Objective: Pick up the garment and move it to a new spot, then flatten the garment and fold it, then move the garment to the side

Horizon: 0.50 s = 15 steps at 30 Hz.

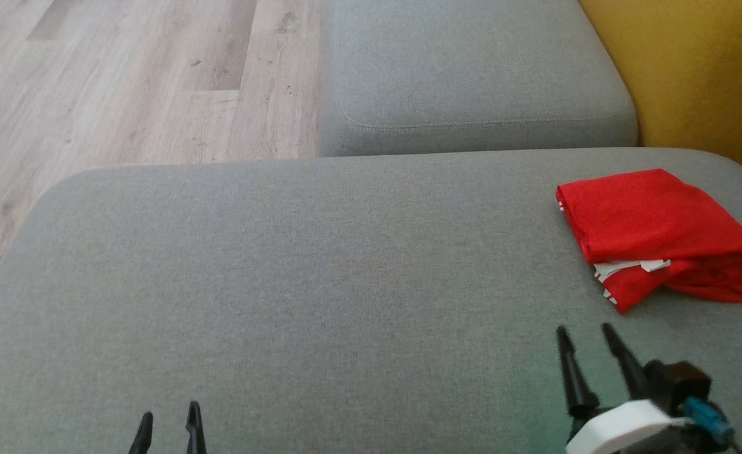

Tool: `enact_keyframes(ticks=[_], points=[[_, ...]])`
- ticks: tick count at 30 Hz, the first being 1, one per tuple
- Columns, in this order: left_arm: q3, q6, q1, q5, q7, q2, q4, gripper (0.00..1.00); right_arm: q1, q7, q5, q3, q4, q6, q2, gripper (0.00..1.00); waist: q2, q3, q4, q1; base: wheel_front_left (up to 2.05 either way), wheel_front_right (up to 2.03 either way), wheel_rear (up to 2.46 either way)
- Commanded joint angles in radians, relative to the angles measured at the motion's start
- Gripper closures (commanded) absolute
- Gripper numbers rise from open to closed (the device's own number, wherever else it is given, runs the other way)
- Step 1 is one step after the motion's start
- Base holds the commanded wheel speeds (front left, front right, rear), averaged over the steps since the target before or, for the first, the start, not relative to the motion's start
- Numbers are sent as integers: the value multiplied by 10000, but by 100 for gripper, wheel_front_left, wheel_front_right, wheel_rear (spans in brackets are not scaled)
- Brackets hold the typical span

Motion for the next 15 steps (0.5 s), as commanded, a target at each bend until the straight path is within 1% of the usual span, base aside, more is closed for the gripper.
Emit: enact_keyframes(ticks=[1,8,15], points=[[344,-21,-406,59,-142,117,-246,0,-365,-154,60,323,-300,35,-62,0,-1,-9,-4,1,0,0,0],[282,-76,-408,102,-173,93,-135,0,-260,-407,144,760,-187,35,-62,0,-1,17,-8,1,0,0,0],[294,-3,-546,117,-134,95,-196,0,-276,-441,158,920,-134,35,-61,0,-1,74,27,1,0,0,0]])
